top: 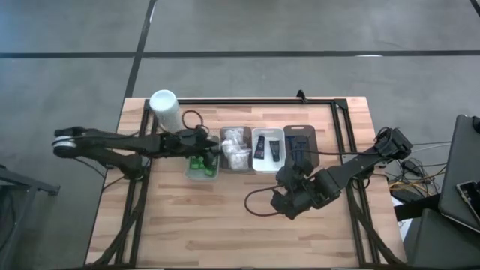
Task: Pick & Place Travel size toiletries
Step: Return to Home Position
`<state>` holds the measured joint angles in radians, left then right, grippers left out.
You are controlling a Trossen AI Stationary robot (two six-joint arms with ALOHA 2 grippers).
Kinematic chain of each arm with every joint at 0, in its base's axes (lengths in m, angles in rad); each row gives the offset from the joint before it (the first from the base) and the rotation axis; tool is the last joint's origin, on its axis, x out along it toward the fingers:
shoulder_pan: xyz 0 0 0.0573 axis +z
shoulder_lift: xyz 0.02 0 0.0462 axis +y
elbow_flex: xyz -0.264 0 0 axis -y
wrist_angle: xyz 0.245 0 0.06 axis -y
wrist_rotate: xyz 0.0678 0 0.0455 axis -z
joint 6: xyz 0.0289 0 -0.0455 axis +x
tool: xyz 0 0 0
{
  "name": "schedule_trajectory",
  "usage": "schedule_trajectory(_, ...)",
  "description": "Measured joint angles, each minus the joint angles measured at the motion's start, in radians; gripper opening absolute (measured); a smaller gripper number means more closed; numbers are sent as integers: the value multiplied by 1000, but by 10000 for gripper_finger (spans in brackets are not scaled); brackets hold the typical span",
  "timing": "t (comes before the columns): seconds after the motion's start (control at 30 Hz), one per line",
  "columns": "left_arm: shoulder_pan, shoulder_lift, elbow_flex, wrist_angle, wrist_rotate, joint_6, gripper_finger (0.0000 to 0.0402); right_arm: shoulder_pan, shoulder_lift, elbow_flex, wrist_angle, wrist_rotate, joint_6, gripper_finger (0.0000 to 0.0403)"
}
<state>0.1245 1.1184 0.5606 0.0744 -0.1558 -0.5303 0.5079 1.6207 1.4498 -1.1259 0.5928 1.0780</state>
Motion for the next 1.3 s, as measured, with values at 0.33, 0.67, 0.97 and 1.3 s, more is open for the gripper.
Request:
schedule_trajectory(0.33,-2,-298,0,5,1,-43,232,0,-26,0,54,-38,114,354)
schedule_trajectory(0.67,-2,-454,0,-5,3,-99,230,-34,-180,-108,432,-185,-198,326)
schedule_trajectory(0.97,-3,-574,-5,-57,263,-43,229,-81,-515,-654,1235,-414,-379,301)
schedule_trajectory(1.3,-3,-710,-10,-185,380,37,229,-84,-882,-1047,1423,-384,-359,273)
